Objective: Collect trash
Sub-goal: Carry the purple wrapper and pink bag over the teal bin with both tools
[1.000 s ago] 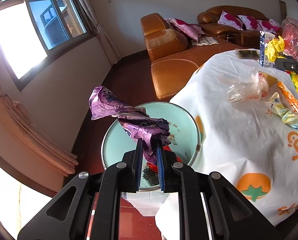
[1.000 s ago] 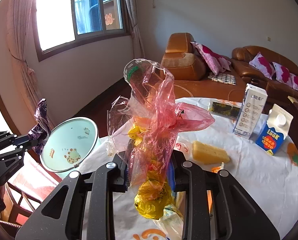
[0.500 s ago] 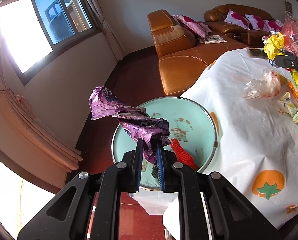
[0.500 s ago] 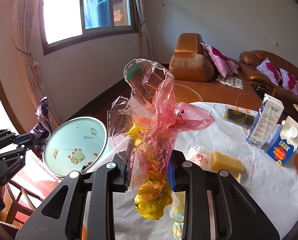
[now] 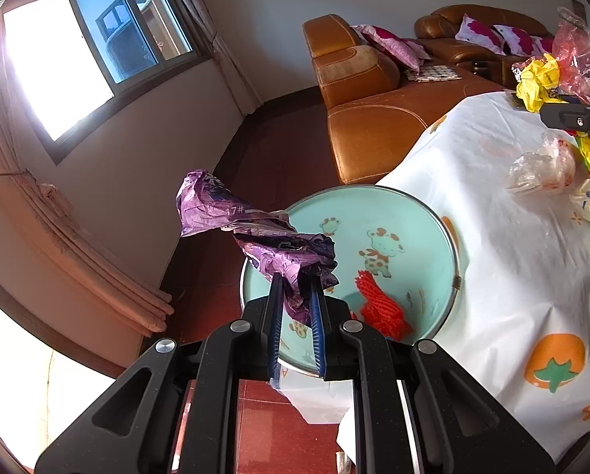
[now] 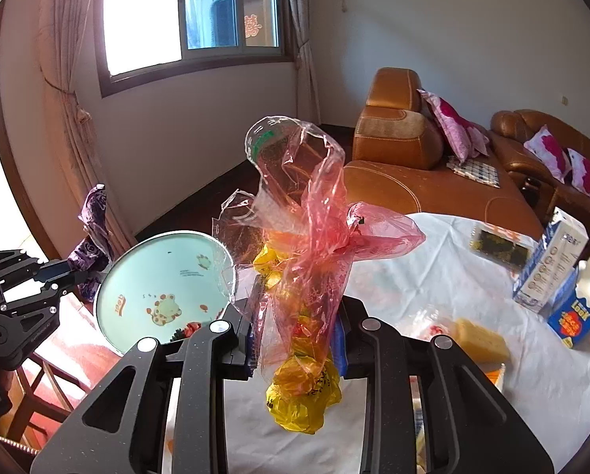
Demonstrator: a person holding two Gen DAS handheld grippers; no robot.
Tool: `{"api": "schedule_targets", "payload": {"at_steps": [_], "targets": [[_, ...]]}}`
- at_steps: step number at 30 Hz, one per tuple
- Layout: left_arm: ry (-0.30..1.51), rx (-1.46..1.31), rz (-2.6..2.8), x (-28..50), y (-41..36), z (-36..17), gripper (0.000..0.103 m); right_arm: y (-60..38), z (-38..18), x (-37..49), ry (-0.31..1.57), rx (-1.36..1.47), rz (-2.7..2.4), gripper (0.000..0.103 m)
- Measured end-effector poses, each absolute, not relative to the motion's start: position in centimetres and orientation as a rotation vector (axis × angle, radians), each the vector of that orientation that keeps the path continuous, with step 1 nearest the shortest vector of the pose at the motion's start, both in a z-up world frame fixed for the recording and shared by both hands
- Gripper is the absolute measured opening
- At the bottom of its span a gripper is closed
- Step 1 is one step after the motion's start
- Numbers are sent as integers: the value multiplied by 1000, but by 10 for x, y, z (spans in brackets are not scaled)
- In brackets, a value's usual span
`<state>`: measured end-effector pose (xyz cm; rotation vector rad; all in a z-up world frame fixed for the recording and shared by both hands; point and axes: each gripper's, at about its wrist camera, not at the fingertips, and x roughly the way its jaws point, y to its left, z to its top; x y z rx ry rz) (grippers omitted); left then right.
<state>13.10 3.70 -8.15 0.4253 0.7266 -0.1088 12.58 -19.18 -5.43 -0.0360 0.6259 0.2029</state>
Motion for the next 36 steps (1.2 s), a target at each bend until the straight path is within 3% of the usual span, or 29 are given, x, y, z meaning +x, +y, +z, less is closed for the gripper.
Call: {"api": "schedule_targets", "payload": {"at_steps": [36], "targets": [[738,458,-61,150,53,-95,13,-121,-56,160,636,-116,315,29]]}}
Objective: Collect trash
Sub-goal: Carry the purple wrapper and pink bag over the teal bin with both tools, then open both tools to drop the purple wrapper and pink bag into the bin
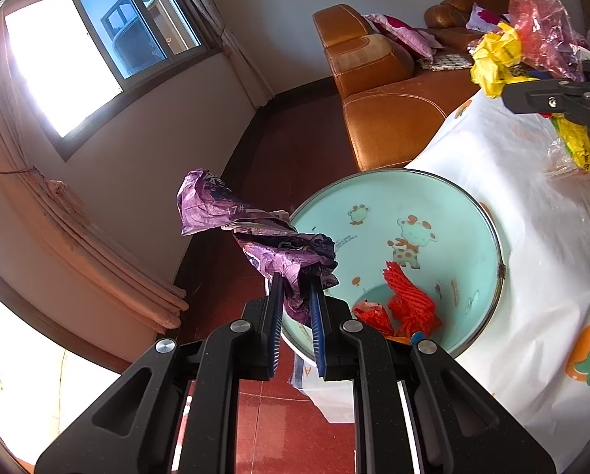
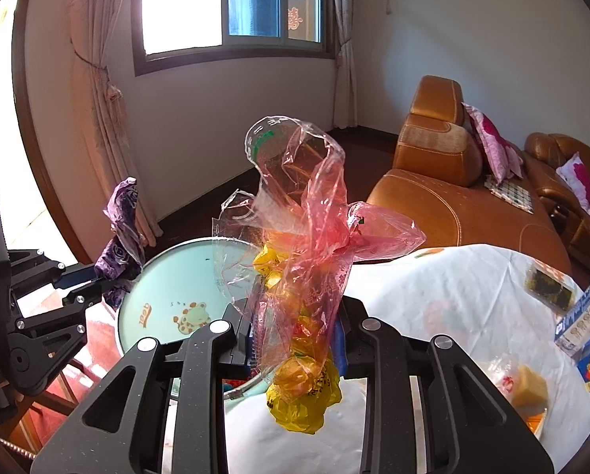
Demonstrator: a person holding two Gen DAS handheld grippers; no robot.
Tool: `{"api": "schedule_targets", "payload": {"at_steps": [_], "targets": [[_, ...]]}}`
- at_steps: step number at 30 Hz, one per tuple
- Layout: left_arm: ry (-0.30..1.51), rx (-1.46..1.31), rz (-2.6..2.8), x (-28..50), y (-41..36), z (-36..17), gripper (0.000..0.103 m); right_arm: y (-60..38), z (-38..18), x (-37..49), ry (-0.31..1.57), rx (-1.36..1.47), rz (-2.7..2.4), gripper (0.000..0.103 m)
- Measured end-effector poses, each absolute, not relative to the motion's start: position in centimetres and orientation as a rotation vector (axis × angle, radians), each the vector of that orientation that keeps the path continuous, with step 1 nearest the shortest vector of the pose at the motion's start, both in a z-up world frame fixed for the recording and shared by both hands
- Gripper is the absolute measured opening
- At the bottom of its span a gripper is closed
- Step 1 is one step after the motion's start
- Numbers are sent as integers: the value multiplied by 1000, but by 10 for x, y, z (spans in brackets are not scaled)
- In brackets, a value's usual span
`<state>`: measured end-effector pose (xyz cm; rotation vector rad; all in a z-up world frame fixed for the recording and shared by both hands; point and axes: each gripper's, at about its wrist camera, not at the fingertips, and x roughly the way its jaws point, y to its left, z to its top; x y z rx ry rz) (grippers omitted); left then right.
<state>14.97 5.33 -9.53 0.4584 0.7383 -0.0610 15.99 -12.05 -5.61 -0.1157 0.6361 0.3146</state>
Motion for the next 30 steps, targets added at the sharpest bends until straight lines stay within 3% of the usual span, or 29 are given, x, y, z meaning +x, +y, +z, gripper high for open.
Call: {"api": "schedule_targets", "payload": {"at_steps": [30], "targets": [[745,464,-67,153,57,-98,13,-107,-70,174,666,-146,343,29]]}}
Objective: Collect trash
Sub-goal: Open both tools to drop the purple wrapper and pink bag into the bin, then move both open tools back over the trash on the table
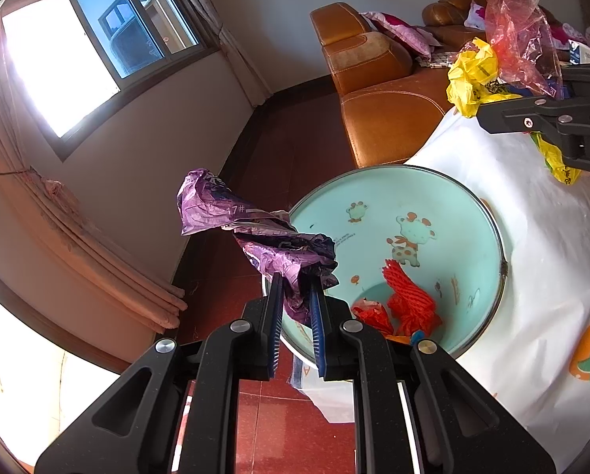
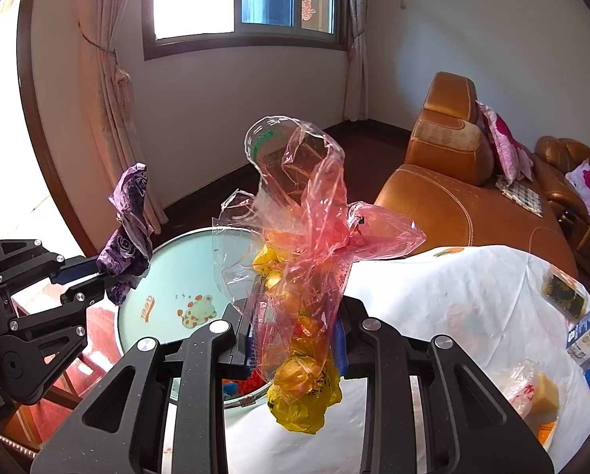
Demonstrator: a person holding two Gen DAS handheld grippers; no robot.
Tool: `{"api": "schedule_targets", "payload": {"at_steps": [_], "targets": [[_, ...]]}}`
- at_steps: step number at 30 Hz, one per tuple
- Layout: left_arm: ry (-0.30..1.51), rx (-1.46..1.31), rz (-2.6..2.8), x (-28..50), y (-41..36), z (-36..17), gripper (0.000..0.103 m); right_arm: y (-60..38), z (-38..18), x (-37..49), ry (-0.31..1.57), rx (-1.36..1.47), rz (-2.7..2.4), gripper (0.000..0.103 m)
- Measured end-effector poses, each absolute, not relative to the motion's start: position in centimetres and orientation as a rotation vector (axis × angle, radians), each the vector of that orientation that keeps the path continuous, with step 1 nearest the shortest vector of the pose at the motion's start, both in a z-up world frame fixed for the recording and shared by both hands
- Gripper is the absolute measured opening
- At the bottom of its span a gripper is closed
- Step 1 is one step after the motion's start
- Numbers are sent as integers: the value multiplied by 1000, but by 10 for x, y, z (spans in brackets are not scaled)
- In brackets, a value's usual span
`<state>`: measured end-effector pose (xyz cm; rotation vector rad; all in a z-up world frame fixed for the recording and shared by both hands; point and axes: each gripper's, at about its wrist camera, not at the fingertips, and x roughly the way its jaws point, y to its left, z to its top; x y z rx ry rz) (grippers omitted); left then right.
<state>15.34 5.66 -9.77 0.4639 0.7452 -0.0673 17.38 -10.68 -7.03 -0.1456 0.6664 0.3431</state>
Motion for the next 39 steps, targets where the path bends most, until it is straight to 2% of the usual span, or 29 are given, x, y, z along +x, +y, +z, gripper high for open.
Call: {"api": "schedule_targets", "payload": {"at_steps": [8,10,11,12,13,14,16,18,20,23,26,30,39], "targets": [[747,461,-74,153,57,-98,14,-100,-73,177,674,-154,356,29],[743,459,-90,152,55,-98,17,-97,-75,180,683,-149,376,32],[740,461,-92,151,55,-98,20,-95,-76,182,693,-148,393,33],[731,465,-93,150,54,-98,30,-94,-78,183,698,-150,404,38],[721,466,-93,148,52,-98,38,-92,-80,185,703,-154,406,51],[712,467,-95,147,51,-97,44,-92,-83,186,712,-150,409,53],[710,464,-101,146,50,-97,47,-93,-87,189,725,-134,408,58],[703,461,-94,146,51,-96,56,-97,-88,188,727,-118,408,62],[707,461,-88,147,52,-97,56,-100,-87,186,722,-118,400,62],[710,451,-63,148,54,-97,66,-104,-83,184,721,-101,392,64],[714,443,-61,148,56,-96,67,-110,-79,179,713,-84,374,66],[708,445,-57,145,51,-95,73,-118,-71,166,708,-67,338,68],[692,489,-128,122,14,-102,76,-163,-52,119,660,-41,248,71]]}}
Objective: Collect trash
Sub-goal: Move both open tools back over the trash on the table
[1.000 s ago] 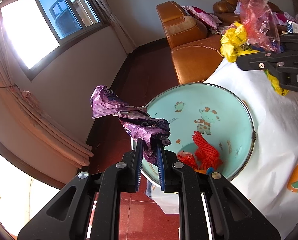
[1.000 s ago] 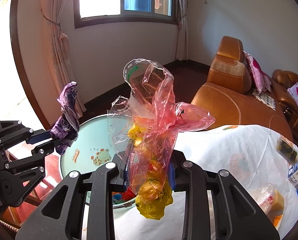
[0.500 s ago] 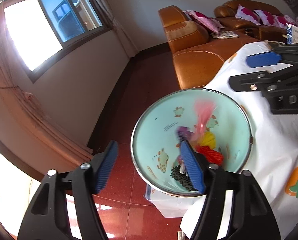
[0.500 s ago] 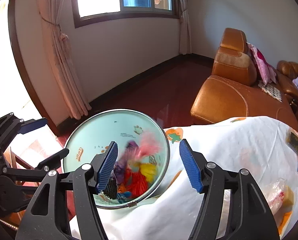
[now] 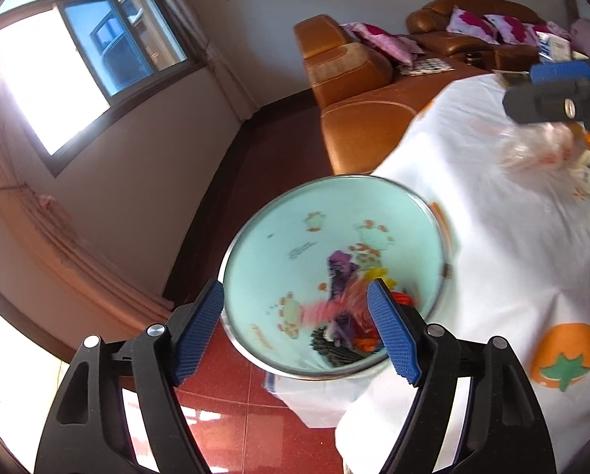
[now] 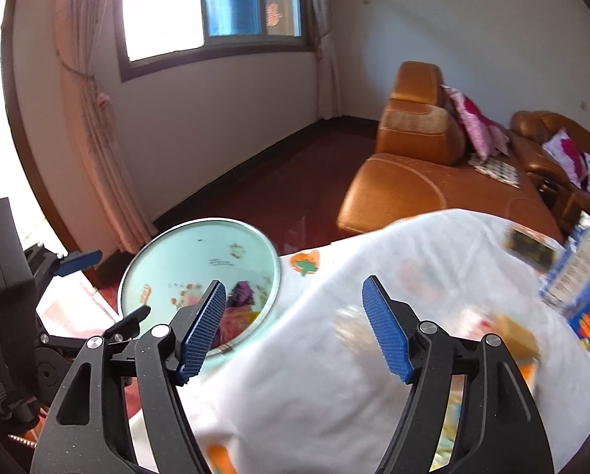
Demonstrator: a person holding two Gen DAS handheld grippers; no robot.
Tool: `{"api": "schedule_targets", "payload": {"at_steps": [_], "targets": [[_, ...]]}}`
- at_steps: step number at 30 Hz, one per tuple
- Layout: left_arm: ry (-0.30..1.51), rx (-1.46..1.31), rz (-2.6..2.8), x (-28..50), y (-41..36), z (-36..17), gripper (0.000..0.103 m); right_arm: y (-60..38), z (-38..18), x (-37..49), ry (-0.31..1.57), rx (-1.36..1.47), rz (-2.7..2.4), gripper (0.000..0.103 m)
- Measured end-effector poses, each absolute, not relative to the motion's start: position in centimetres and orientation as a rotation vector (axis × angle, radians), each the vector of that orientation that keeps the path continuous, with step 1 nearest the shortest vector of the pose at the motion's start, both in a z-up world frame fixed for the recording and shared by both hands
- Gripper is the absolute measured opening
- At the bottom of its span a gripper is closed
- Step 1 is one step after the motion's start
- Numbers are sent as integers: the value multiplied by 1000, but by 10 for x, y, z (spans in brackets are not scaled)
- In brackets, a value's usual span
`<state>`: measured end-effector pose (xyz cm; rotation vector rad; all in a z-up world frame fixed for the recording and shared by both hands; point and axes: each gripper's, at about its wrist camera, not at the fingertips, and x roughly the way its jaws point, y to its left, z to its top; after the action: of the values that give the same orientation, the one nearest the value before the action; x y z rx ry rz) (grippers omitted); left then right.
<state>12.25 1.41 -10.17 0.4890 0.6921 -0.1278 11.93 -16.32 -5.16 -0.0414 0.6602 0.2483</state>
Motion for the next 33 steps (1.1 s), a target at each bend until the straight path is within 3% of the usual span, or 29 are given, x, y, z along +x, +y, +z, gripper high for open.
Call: {"api": "schedule_targets", "payload": {"at_steps": [2,27,33], "targets": [[681,501,-146,115,4,-102,80,-179,-50,112,654,-10,216,73],[628,502,-183,90,-47,-86,83,-250,-61,58,631,108,95,74],[606,486,-199,85,-64,-79,93,-269,-66,44,630,119,48,74]]}}
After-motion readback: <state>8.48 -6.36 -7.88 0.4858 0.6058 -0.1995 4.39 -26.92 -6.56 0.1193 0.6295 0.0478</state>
